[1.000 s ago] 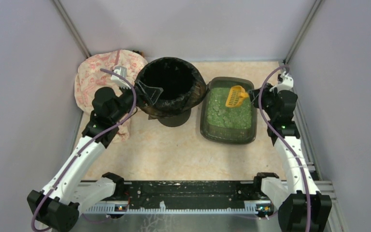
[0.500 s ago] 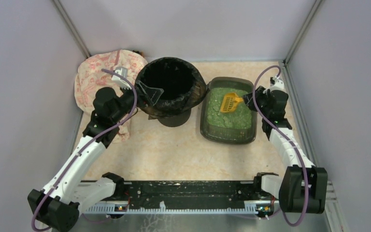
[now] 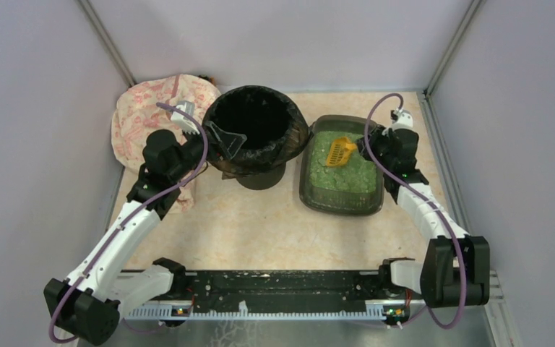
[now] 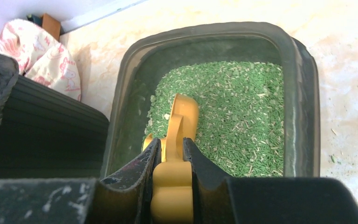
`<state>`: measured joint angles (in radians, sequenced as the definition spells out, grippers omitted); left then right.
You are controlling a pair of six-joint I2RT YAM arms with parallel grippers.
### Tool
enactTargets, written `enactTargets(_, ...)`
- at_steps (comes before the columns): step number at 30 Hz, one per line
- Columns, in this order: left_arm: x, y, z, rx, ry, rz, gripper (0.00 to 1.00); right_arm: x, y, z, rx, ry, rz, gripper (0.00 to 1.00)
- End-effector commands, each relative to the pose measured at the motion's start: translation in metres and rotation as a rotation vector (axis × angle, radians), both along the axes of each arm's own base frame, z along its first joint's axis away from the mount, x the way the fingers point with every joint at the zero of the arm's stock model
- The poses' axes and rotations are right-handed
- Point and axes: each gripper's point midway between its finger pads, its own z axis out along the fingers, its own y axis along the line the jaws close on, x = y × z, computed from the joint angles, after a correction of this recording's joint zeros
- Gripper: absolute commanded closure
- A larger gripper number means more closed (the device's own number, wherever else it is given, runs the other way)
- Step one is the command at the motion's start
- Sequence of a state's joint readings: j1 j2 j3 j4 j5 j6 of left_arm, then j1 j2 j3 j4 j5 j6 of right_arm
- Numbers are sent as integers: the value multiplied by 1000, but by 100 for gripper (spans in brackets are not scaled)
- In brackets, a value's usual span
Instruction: Clean the litter box
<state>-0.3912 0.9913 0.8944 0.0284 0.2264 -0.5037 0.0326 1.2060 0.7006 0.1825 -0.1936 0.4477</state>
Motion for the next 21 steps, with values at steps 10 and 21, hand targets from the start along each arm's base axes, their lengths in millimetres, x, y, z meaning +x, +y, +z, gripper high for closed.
enactTargets(10, -1, 0, -1, -5, -4, -11, 17, -17, -7, 9, -290, 91, -23, 100)
enactTargets(21, 0, -1, -5, -6, 11, -13, 17, -19, -8, 10, -304, 94, -26, 100)
